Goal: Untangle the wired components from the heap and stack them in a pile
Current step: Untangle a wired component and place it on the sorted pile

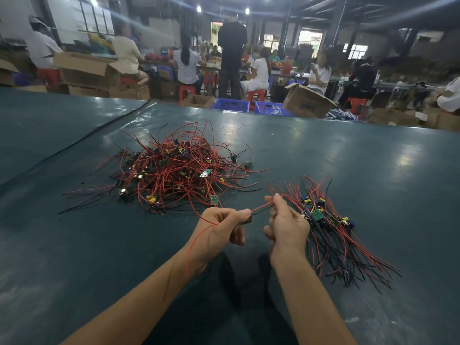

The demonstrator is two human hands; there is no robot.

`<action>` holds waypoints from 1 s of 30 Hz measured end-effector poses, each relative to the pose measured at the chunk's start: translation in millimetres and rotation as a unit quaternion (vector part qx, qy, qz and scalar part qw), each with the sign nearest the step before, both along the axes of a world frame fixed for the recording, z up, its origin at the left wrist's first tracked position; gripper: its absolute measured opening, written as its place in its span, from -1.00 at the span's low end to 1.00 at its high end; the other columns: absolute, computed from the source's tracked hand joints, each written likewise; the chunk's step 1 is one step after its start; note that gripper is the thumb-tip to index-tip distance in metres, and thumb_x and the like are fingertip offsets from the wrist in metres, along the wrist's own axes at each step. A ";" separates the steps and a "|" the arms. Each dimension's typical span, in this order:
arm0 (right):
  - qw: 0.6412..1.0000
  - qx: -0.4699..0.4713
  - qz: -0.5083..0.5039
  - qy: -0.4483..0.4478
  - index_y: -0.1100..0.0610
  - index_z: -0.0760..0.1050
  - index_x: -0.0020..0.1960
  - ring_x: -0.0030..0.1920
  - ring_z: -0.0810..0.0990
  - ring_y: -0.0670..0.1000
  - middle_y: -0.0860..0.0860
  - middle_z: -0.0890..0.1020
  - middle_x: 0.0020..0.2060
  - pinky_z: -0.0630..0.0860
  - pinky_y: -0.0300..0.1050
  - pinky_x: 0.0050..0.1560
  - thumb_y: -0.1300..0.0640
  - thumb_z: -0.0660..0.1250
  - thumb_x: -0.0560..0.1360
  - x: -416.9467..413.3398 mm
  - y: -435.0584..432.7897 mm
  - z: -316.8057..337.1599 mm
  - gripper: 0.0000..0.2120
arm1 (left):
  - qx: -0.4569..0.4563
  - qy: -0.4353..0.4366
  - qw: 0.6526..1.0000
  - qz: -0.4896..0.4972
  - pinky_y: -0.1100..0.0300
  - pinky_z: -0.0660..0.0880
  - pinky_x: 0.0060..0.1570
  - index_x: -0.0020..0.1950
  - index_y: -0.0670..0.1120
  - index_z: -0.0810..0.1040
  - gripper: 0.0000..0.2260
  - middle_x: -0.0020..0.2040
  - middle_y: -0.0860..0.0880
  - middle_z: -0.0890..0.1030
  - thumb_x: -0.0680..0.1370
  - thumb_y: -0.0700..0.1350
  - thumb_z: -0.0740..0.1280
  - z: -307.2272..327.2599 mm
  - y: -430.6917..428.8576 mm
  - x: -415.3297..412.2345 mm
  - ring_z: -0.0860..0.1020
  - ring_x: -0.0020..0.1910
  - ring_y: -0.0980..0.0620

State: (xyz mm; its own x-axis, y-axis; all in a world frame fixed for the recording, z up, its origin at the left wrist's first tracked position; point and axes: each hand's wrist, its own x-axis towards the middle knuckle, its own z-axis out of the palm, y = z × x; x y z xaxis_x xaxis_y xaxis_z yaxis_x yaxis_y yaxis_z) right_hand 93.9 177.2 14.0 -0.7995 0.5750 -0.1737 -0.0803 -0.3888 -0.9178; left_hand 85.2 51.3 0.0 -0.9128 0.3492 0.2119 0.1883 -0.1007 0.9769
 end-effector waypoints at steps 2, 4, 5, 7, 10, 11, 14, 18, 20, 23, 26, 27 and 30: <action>0.999 -0.003 -0.040 0.009 0.12 0.64 -0.29 -0.62 0.15 -0.16 -0.09 0.29 -0.56 0.16 -0.31 -0.63 0.13 0.36 0.56 -3.7 9.3 -0.7 -0.74 | -0.010 0.016 1.000 -0.016 0.30 0.43 -0.33 -0.50 -0.06 0.53 -0.62 -0.50 -0.06 0.55 0.42 0.16 0.34 -0.4 0.2 2.1 0.49 -0.47 0.08; 0.997 -0.002 -0.077 0.013 0.12 0.62 -0.30 -0.65 0.15 -0.16 -0.10 0.34 -0.58 0.14 -0.31 -0.64 0.13 0.35 0.57 -6.2 18.0 -1.3 -0.73 | -0.017 0.038 0.999 -0.033 0.33 0.42 -0.32 -0.50 -0.05 0.51 -0.63 -0.51 -0.04 0.55 0.44 0.12 0.34 0.3 0.1 4.1 0.49 -0.48 0.10; 0.995 -0.004 -0.095 0.013 0.13 0.61 -0.30 -0.66 0.15 -0.16 -0.10 0.37 -0.57 0.14 -0.31 -0.64 0.13 0.35 0.57 -6.9 22.1 -1.7 -0.72 | -0.024 0.051 0.998 -0.042 0.34 0.42 -0.31 -0.50 -0.05 0.51 -0.63 -0.52 -0.03 0.55 0.45 0.10 0.34 0.5 0.0 4.7 0.49 -0.48 0.11; 0.993 -0.002 -0.119 0.012 0.13 0.61 -0.27 -0.65 0.17 -0.15 -0.14 0.40 -0.56 0.16 -0.30 -0.62 0.10 0.34 0.58 -7.8 28.4 -3.9 -0.73 | -0.043 0.069 0.995 -0.055 0.34 0.43 -0.29 -0.49 -0.04 0.52 -0.64 -0.52 -0.01 0.55 0.47 0.09 0.34 -0.2 -1.4 5.3 0.51 -0.48 0.10; 0.992 0.023 -0.126 0.022 0.10 0.64 -0.21 -0.58 0.23 -0.15 -0.20 0.38 -0.62 0.23 -0.30 -0.50 0.03 0.33 0.58 -7.1 30.3 -5.7 -0.75 | -0.053 0.079 0.994 -0.058 0.29 0.45 -0.26 -0.49 -0.02 0.53 -0.64 -0.52 -0.01 0.55 0.47 0.09 0.33 -0.9 -3.4 7.0 0.51 -0.47 0.09; 0.992 0.025 -0.119 0.029 0.10 0.64 -0.20 -0.59 0.22 -0.16 -0.20 0.37 -0.63 0.22 -0.31 -0.51 0.01 0.33 0.58 -6.6 28.8 -5.4 -0.75 | -0.048 0.080 0.994 -0.051 0.26 0.45 -0.25 -0.49 -0.03 0.53 -0.63 -0.51 -0.02 0.56 0.47 0.10 0.32 -1.1 -3.7 6.7 0.51 -0.46 0.07; 0.996 0.004 -0.071 0.048 0.11 0.65 -0.21 -0.61 0.15 -0.16 -0.14 0.36 -0.58 0.16 -0.31 -0.62 -0.03 0.33 0.57 -3.3 20.9 -2.2 -0.71 | -0.015 0.059 0.998 -0.014 0.27 0.44 -0.31 -0.49 -0.08 0.52 -0.59 -0.48 -0.06 0.57 0.47 0.15 0.29 0.3 -4.2 2.7 0.50 -0.45 0.06; 0.993 0.080 0.077 0.046 0.02 0.69 -0.31 -0.57 0.29 -0.17 -0.11 0.40 -0.53 0.30 -0.29 -0.58 -0.09 0.37 0.52 6.2 -0.9 1.6 -0.69 | -0.014 0.039 0.999 0.000 0.27 0.45 -0.38 -0.42 -0.10 0.56 -0.56 -0.43 -0.09 0.60 0.46 0.22 0.28 -0.5 -1.7 -0.2 0.52 -0.45 0.03; 0.981 0.123 0.144 0.048 0.01 0.70 -0.32 -0.49 0.50 -0.13 -0.05 0.55 -0.52 0.49 -0.24 -0.47 -0.07 0.39 0.50 11.1 -17.8 0.6 -0.71 | -0.004 0.034 0.999 0.009 0.24 0.45 -0.41 -0.34 -0.15 0.59 -0.55 -0.41 -0.12 0.59 0.47 0.22 0.28 -2.9 -0.9 -1.7 0.53 -0.44 0.00; 0.980 0.123 0.154 0.041 0.06 0.69 -0.37 -0.39 0.63 -0.06 0.02 0.67 -0.43 0.61 -0.19 -0.34 0.01 0.37 0.53 13.1 -28.4 -1.4 -0.67 | 0.001 0.034 0.999 0.018 0.24 0.43 -0.42 -0.27 -0.24 0.60 -0.51 -0.42 -0.09 0.58 0.48 0.20 0.27 -5.1 -1.0 -4.9 0.52 -0.43 0.00; 0.981 0.130 0.141 0.023 0.05 0.69 -0.36 -0.29 0.67 -0.02 0.02 0.70 -0.38 0.64 -0.14 -0.20 0.06 0.36 0.55 11.6 -24.2 -1.5 -0.67 | -0.014 0.035 0.999 0.010 0.28 0.46 -0.38 -0.38 -0.12 0.60 -0.59 -0.46 -0.02 0.58 0.48 0.17 0.29 -5.5 -2.4 -5.0 0.53 -0.45 0.07; 0.983 0.122 0.135 0.011 0.05 0.69 -0.36 -0.33 0.64 -0.02 0.00 0.67 -0.43 0.61 -0.12 -0.24 0.04 0.36 0.55 11.2 -21.9 -0.8 -0.67 | -0.019 0.036 0.999 0.003 0.30 0.47 -0.37 -0.42 -0.08 0.59 -0.61 -0.47 -0.02 0.57 0.48 0.15 0.30 -5.1 -2.6 -4.0 0.53 -0.46 0.08; 0.992 0.068 0.108 -0.016 0.08 0.70 -0.30 -0.57 0.25 -0.11 -0.08 0.27 -0.60 0.28 -0.25 -0.56 0.01 0.35 0.56 7.2 -10.8 0.6 -0.68 | -0.030 0.038 0.999 -0.009 0.29 0.45 -0.34 -0.47 -0.06 0.52 -0.62 -0.50 -0.06 0.55 0.46 0.13 0.31 -2.9 -2.4 -1.1 0.51 -0.49 0.05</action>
State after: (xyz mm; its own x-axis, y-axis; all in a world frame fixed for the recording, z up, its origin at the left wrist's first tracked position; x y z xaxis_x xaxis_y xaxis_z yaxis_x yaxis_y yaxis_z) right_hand 101.0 166.3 14.6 -0.9018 0.4113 -0.1326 0.0204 -0.2661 -0.9637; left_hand 84.2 49.0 -2.9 -0.8884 0.3797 0.2580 0.2599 -0.0473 0.9645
